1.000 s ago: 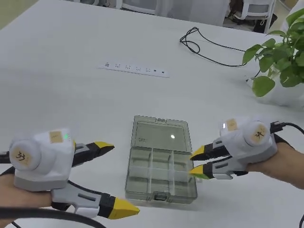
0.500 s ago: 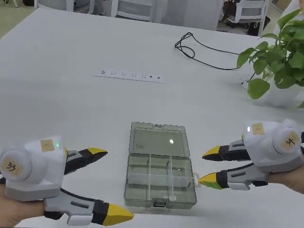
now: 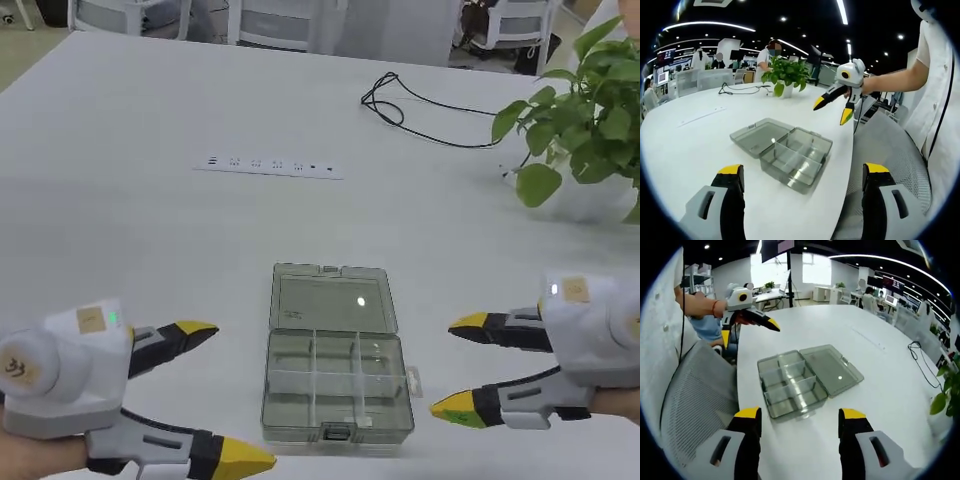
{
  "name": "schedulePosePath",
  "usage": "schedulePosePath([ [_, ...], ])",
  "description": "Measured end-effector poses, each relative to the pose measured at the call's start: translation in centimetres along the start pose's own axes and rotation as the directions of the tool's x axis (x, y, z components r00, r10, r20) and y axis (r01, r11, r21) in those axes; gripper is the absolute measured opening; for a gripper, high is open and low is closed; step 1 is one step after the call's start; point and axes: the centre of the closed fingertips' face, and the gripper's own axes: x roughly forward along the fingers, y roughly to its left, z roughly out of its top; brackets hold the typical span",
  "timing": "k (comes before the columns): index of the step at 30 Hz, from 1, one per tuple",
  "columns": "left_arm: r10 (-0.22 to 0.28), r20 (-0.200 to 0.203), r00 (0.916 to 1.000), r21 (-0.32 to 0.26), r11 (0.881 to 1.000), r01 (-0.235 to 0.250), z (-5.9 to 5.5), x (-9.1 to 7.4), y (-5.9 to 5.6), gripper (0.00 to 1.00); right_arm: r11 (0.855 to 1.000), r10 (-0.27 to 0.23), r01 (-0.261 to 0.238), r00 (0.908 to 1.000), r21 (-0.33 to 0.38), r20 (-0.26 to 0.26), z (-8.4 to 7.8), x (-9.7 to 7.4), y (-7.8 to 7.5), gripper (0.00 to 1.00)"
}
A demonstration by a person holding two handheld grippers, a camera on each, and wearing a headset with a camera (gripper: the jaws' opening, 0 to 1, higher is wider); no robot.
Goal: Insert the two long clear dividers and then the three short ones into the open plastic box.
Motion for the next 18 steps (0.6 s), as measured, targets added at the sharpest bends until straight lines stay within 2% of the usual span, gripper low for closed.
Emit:
schedulePosePath([
  [7, -0.002, -0.018, 0.9998, -0.001, 1.0, 0.002, -0.6, 0.1, -0.1, 1.0, 0.999, -0.017, 0.016, 0.9995, 0.048, 0.025, -0.7, -0.3, -0.1, 0.72],
  [18, -0.001, -0.047, 0.9989, 0.017, 1.0, 0.001, -1.3, 0.2, -0.1, 1.0, 0.998, -0.021, 0.02, 0.9997, 0.062, 0.009, -1.8, -0.2, 0.3, 0.78],
])
